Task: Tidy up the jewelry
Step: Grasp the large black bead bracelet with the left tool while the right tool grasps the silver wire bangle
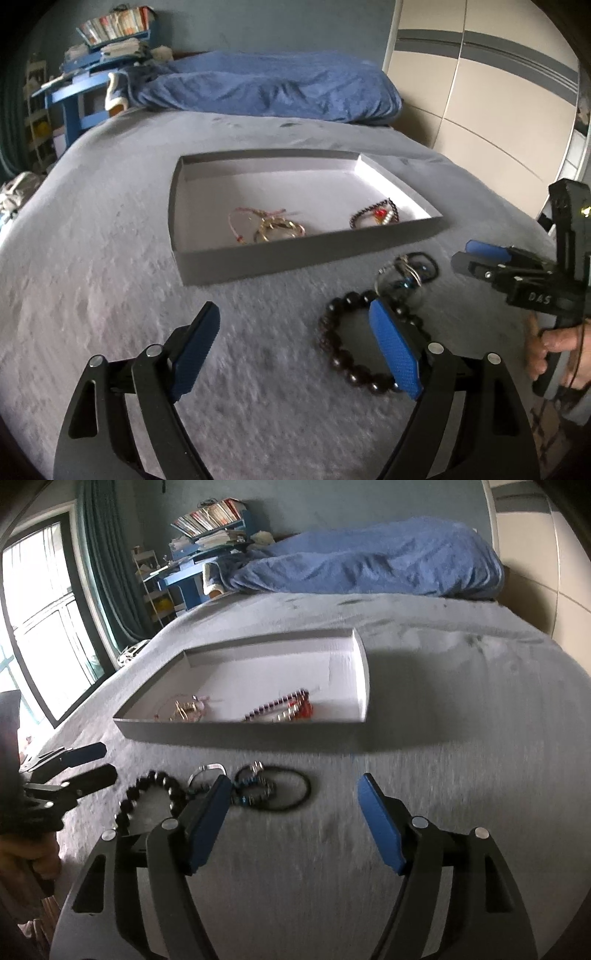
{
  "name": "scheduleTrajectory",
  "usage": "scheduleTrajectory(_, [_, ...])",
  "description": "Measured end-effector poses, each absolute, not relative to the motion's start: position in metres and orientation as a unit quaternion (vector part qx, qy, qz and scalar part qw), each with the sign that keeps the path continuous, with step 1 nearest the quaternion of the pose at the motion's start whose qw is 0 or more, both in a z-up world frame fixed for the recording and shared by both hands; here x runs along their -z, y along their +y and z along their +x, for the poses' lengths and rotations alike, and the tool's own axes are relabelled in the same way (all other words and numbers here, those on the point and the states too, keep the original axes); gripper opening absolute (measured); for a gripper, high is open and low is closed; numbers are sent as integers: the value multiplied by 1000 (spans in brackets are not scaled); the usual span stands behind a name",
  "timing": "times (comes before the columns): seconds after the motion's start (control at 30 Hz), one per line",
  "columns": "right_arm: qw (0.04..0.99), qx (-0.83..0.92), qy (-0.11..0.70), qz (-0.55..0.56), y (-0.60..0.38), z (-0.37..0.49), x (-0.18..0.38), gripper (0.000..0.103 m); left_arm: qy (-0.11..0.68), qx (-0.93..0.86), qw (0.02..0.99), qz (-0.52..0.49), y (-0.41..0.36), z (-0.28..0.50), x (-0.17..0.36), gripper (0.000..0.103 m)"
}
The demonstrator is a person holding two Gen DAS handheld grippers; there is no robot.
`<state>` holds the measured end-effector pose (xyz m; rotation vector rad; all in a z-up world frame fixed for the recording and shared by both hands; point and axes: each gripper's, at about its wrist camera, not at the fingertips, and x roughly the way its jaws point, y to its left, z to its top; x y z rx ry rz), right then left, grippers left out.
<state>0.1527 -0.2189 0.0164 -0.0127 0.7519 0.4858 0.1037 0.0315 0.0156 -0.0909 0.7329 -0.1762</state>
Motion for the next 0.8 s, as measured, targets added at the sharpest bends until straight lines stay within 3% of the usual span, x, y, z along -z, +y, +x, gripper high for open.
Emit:
scheduleTrajectory(0.17, [899,-229,373,6,-224,150,-9,77,364,94,926,-38,26,94,-7,84])
scheduleTrajectory(0.8, [889,-222,399,5,-224,155,4,79,376,121,919,-12,13,89,-2,84])
